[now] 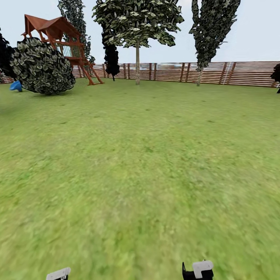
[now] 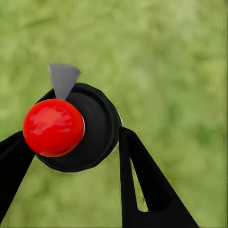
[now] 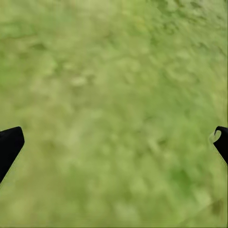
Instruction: In the garden, pick up the pesticide atomizer on the floor and spray pesticide onto both trees until each tree trunk is fully covered.
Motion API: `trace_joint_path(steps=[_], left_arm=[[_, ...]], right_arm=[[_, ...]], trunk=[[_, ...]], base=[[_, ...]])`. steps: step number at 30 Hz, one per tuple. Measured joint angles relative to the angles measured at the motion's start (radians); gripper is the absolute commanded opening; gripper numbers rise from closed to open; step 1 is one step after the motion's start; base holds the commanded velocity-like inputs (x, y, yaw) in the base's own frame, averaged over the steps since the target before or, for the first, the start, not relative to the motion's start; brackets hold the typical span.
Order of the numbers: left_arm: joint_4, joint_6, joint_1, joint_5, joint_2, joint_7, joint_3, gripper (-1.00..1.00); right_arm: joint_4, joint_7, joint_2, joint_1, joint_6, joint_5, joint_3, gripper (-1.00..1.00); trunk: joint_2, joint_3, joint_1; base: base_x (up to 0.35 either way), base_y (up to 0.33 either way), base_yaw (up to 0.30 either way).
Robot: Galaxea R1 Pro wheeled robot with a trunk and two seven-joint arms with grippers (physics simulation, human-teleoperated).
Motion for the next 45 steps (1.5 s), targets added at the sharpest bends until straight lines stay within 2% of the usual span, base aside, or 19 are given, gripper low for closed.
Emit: trace_joint_path(steps=[45], left_arm=[[0.0, -0.001, 0.0, 0.0, -0.001, 0.0, 0.0, -1.0]], right_arm=[[0.0, 0.0, 0.0, 0.0, 0.0, 0.0, 0.0, 1.0]], trunk=[[0.0, 0.0, 0.0]], base=[[0.34, 0.0, 0.0]])
